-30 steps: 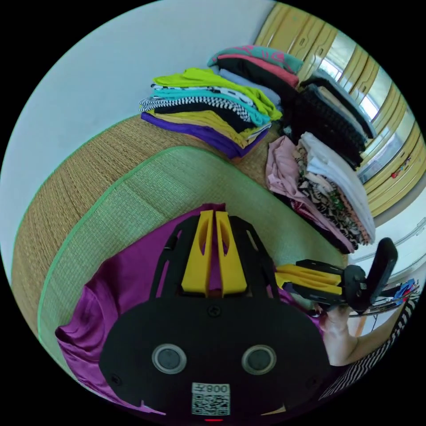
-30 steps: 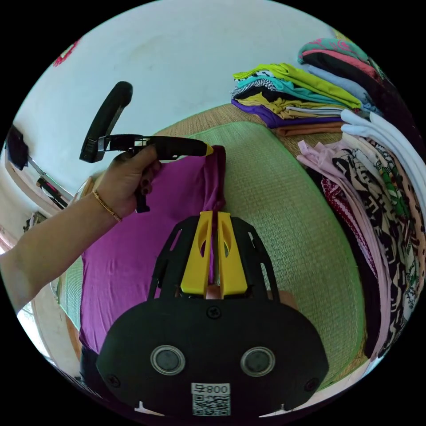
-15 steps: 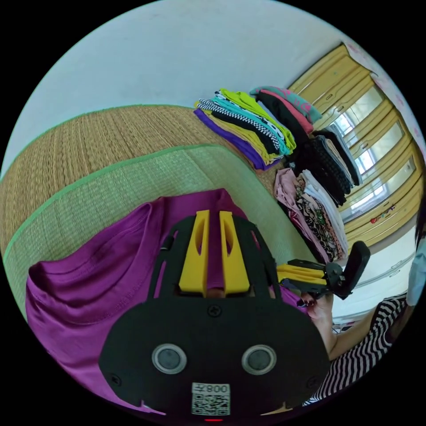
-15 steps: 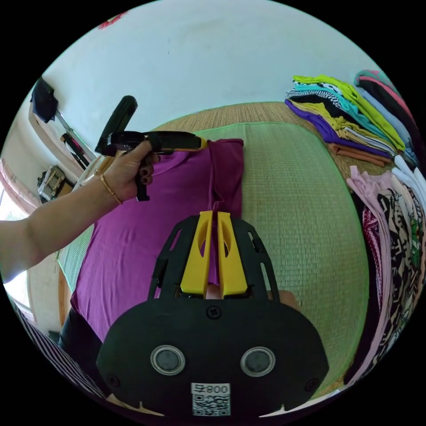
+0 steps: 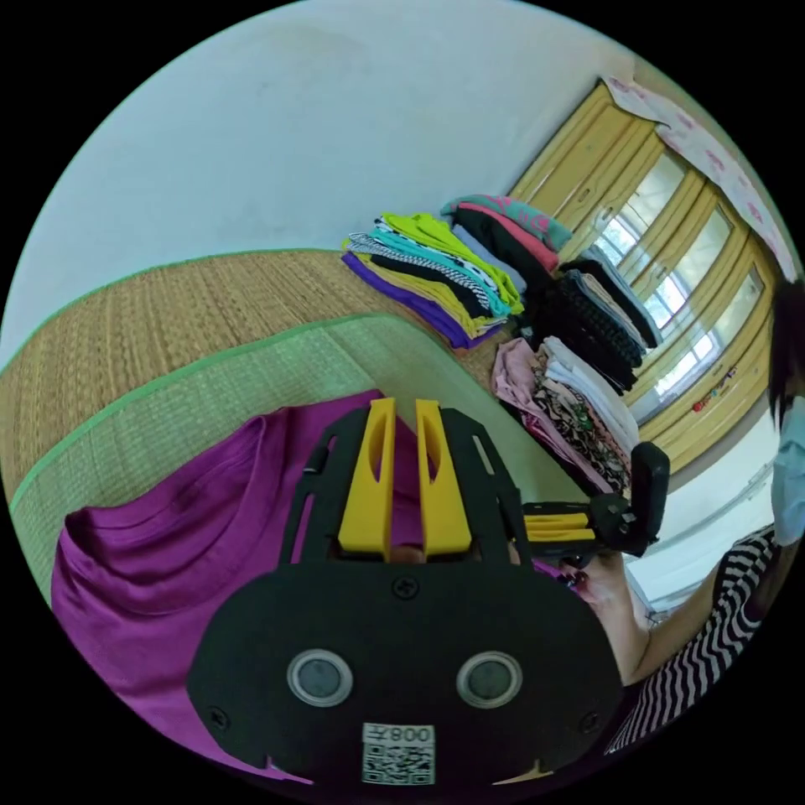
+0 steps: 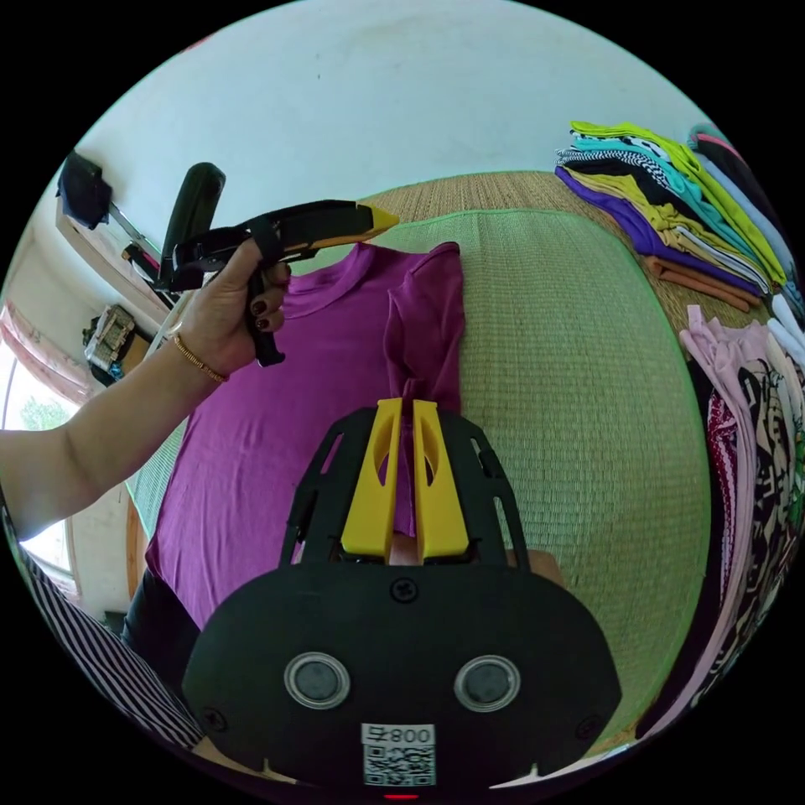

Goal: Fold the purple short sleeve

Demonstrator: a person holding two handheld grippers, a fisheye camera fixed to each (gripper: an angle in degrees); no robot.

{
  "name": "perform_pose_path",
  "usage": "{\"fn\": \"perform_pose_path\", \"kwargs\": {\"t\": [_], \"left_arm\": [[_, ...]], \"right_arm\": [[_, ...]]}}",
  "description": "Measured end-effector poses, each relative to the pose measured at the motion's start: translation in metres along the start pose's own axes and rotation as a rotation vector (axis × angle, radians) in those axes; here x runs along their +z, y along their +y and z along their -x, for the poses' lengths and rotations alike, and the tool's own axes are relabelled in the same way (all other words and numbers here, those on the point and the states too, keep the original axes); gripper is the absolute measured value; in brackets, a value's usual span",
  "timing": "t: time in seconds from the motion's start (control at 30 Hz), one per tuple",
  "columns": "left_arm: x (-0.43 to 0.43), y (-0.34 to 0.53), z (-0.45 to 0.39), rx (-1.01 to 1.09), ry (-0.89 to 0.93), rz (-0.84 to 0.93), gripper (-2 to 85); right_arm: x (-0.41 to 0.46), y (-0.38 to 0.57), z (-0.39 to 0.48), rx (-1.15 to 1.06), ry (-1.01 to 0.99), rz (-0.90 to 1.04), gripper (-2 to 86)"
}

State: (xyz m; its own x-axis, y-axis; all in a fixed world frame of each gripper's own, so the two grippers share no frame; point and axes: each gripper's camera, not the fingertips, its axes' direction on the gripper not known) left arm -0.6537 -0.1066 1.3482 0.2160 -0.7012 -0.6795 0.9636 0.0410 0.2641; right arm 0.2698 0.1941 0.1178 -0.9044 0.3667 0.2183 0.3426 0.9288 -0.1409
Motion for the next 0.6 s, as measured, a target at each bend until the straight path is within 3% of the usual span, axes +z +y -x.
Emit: {"fn": "perform_pose_path", "kwargs": {"t": [0.1, 0.23, 0.43, 0.6], "left_arm": [[0.008, 0.001, -0.009, 0.068, 0.011, 0.098, 2.7], [0.033, 0.008, -0.001, 0.069, -0.121, 0.287, 0.9], [0.019, 0.009, 0.008, 0.060, -0.111, 0.255, 0.2], [0.006, 0.014, 0.011, 0.093, -0.113, 0.261, 0.1]], "right_arm": [[0.005, -0.002, -0.005, 0.008, -0.011, -0.004, 2.2], [0.006, -0.004, -0.014, 0.021, -0.037, -0.012, 1.6], [-0.007, -0.005, -0.029, -0.024, -0.268, -0.099, 0.3], [0.012, -0.013, -0.040, 0.034, -0.135, -0.090, 0.1]]}}
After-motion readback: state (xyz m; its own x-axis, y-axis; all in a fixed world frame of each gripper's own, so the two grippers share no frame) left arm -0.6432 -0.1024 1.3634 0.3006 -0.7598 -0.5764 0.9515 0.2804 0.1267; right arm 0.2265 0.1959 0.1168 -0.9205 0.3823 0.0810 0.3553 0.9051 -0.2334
